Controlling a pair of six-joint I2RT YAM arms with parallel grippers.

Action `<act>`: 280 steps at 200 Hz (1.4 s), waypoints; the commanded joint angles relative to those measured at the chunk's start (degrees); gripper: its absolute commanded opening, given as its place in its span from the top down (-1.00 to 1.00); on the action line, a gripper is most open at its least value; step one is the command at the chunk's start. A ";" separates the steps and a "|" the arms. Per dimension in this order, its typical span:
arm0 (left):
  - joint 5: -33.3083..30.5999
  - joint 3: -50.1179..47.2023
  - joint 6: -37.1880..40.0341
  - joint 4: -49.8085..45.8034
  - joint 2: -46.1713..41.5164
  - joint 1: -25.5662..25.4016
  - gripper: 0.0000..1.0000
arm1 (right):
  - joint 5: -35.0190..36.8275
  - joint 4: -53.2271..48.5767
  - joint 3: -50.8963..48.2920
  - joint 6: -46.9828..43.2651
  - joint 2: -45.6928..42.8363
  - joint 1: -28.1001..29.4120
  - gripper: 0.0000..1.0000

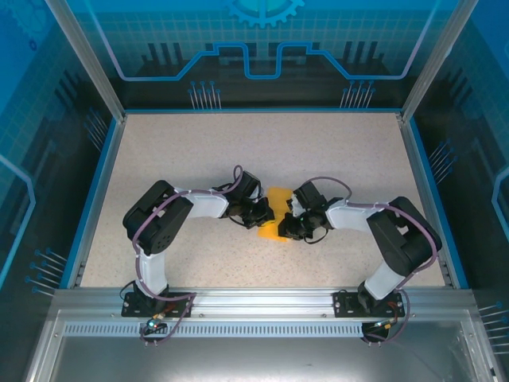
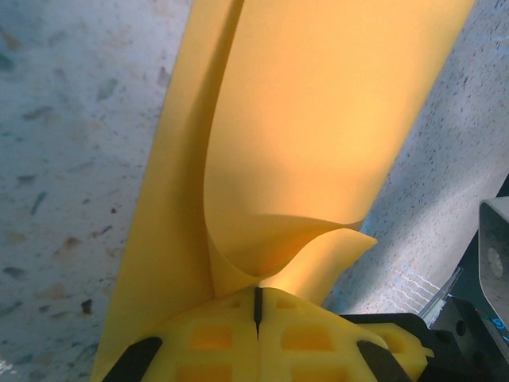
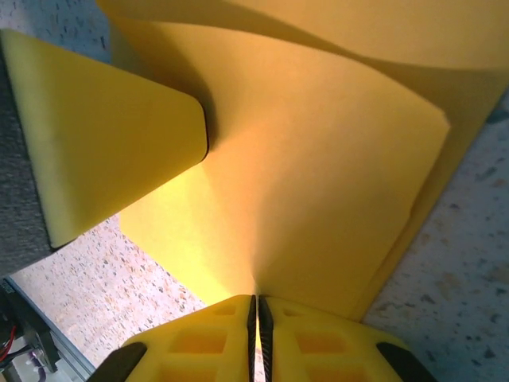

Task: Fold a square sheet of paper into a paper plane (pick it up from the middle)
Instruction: Fold the triangle a second time at the center of the table.

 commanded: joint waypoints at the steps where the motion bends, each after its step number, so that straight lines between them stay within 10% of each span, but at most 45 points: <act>1: -0.43 -0.26 0.98 -3.53 1.01 -0.40 1.00 | -0.23 -1.15 -3.13 -0.05 0.68 -0.87 0.73; 280: -0.08 -0.34 0.88 -3.40 0.31 -0.42 1.00 | -7.74 2.70 -6.82 2.97 -12.28 -4.90 0.63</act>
